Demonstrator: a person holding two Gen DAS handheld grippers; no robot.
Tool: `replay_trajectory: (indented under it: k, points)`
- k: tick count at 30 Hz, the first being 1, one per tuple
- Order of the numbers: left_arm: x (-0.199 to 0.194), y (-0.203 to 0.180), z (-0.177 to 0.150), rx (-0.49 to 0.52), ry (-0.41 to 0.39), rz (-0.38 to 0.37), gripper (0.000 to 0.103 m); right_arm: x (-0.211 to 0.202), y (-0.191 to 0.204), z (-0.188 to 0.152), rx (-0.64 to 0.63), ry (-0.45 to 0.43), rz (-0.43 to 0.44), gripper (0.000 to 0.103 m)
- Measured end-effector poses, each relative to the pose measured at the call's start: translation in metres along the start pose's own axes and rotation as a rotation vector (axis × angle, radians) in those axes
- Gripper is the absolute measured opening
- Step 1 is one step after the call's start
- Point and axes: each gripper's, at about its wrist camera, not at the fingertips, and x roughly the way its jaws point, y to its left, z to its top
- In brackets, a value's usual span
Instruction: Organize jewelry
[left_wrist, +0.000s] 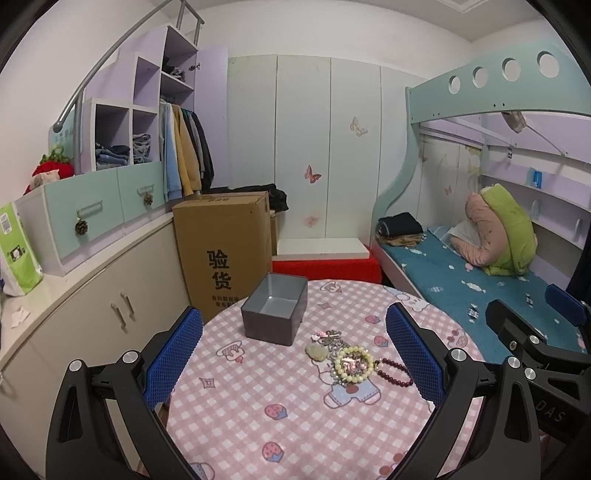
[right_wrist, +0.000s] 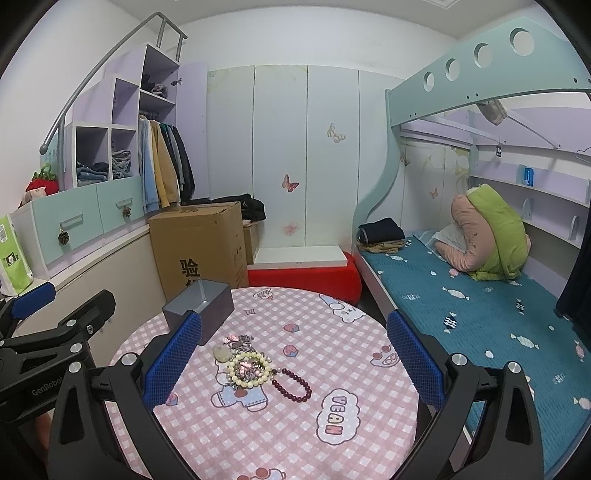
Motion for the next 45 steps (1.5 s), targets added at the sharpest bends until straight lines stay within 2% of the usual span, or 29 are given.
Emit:
replay_trajectory:
  k: [4, 29, 32, 37, 40, 45]
  points:
    - [-0.003, 0.0, 0.002, -0.006, -0.014, -0.002, 0.097, -0.003, 0.0, 0.003, -0.005, -0.02, -0.001, 0.097]
    - [0.008, -0.002, -0.002, -0.003, 0.006, -0.002, 0.097, 0.006, -0.001, 0.001, -0.004, 0.011, 0.004, 0.097]
    - [0.019, 0.0, -0.005, 0.002, 0.028, -0.013, 0.097, 0.014, -0.001, 0.001, -0.009, 0.031, 0.009, 0.097]
    - [0.041, 0.009, -0.016, 0.02, 0.06, 0.017, 0.097, 0.035, -0.005, -0.006, -0.003, 0.085, -0.002, 0.097]
    - [0.062, 0.022, -0.03, 0.005, 0.125, -0.026, 0.097, 0.051, -0.01, -0.012, -0.003, 0.124, -0.009, 0.097]
    - [0.097, 0.039, -0.058, -0.056, 0.252, -0.024, 0.097, 0.083, -0.019, -0.029, -0.01, 0.224, -0.022, 0.097]
